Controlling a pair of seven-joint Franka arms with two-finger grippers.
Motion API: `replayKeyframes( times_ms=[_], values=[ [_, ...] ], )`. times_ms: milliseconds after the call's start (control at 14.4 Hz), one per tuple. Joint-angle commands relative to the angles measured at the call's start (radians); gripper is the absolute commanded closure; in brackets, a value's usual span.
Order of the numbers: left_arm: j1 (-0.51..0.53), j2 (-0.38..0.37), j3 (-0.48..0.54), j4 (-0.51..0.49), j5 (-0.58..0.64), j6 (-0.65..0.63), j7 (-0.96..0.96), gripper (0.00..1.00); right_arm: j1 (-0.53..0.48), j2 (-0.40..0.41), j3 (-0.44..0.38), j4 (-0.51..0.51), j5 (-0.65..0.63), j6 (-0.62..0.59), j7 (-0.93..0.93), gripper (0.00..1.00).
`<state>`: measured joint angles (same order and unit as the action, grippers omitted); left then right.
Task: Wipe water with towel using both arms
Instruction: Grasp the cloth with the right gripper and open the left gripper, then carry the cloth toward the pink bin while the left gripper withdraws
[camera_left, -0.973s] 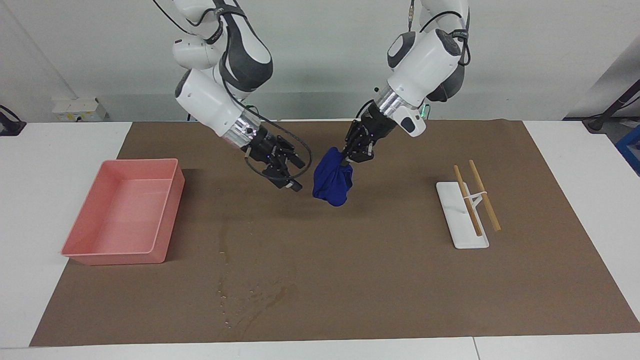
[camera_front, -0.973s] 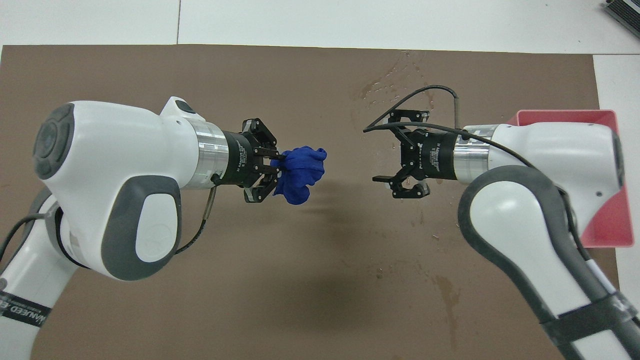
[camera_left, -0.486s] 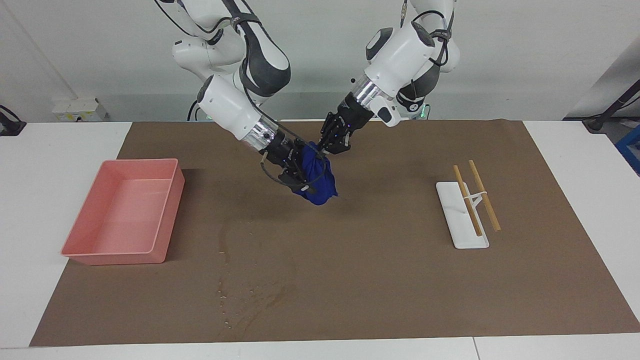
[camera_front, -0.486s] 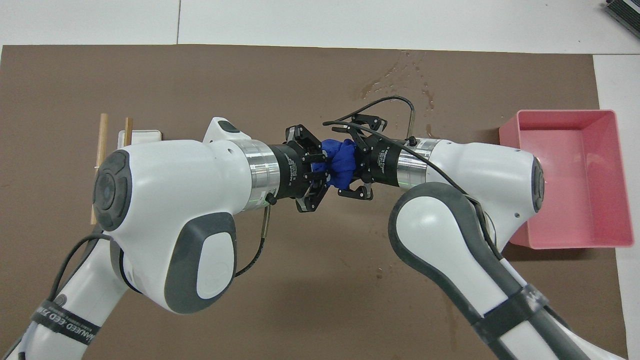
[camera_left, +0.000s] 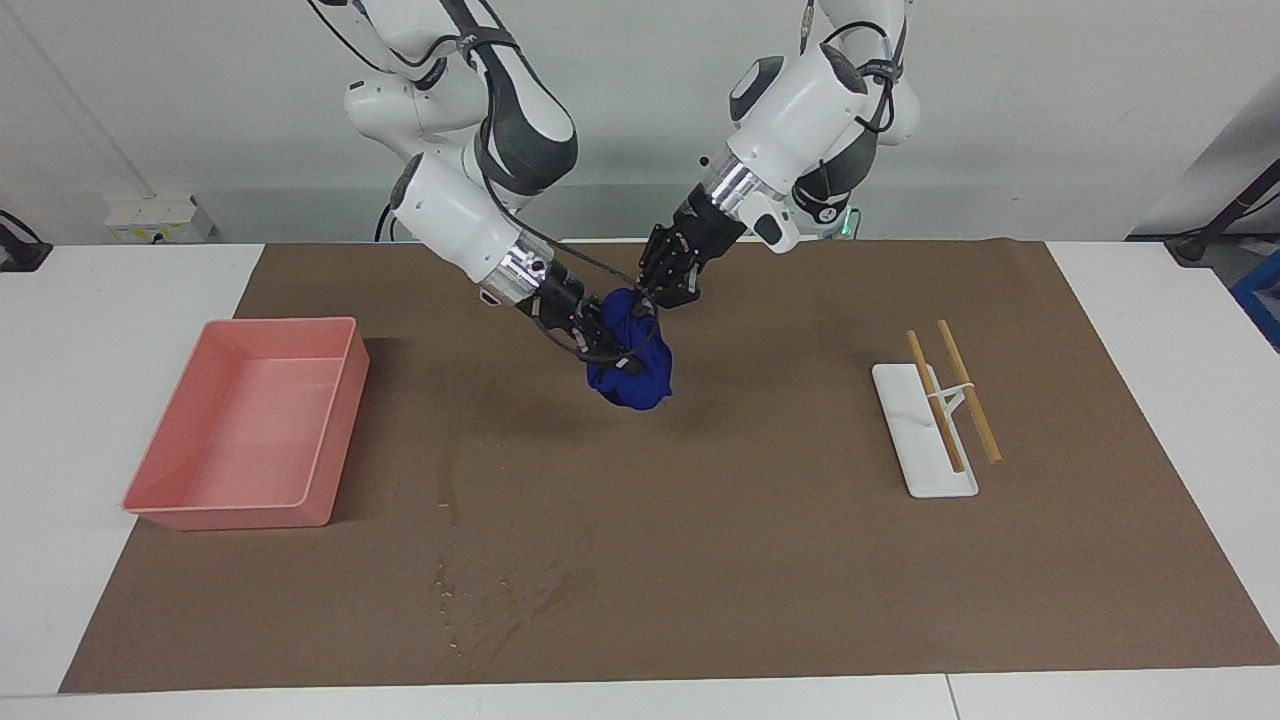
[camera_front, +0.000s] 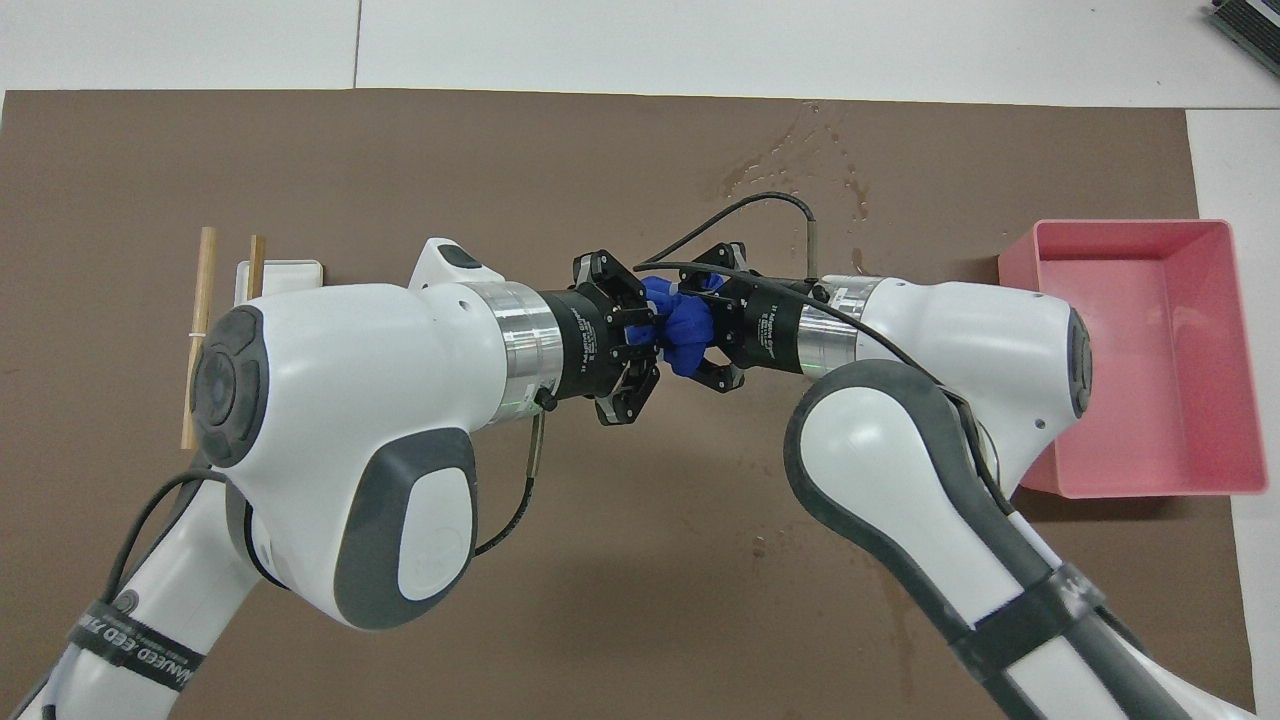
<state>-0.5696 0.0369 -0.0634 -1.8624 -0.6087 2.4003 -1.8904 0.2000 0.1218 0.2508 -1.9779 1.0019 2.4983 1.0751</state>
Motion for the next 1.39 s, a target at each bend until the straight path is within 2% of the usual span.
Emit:
replayKeyframes(
  times_ms=[0,69,139,278,417,556,764,903,1112,1320],
  values=[
    [-0.022,-0.025,0.013,-0.018,-0.023,0.019,-0.001,1.0,-0.014,-0.017,0.004,-0.019,-0.067,-0.08,-0.136,1.0],
    [-0.021,-0.023,0.014,-0.015,-0.014,0.019,-0.001,0.65,-0.016,-0.021,0.002,-0.024,-0.153,-0.128,-0.212,1.0],
    [-0.021,-0.023,0.016,-0.011,-0.002,0.013,-0.004,0.01,-0.037,-0.025,0.002,-0.024,-0.255,-0.189,-0.289,1.0],
    [-0.007,-0.025,0.016,0.005,0.097,0.011,-0.003,0.0,-0.068,-0.025,0.002,-0.024,-0.409,-0.28,-0.459,1.0],
    [0.002,-0.017,0.019,0.035,0.27,-0.007,0.028,0.0,-0.111,-0.025,0.002,-0.024,-0.498,-0.329,-0.626,1.0],
    [0.052,-0.009,0.02,0.057,0.331,-0.056,0.141,0.0,-0.151,-0.013,0.002,-0.022,-0.564,-0.348,-0.766,1.0],
    [0.128,0.001,0.022,0.093,0.334,-0.107,0.492,0.0,-0.218,0.012,0.002,-0.036,-0.681,-0.355,-1.022,1.0],
    [0.184,0.014,0.023,0.132,0.34,-0.199,0.745,0.0,-0.238,0.013,0.002,-0.103,-0.727,-0.326,-1.156,1.0],
    [0.266,0.009,0.022,0.158,0.434,-0.35,1.089,0.0,-0.261,0.041,0.002,-0.169,-0.81,-0.225,-1.238,1.0],
    [0.347,0.0,0.025,0.16,0.445,-0.446,1.409,0.0,-0.329,0.062,0.002,-0.197,-0.926,-0.147,-1.341,1.0]
  ],
)
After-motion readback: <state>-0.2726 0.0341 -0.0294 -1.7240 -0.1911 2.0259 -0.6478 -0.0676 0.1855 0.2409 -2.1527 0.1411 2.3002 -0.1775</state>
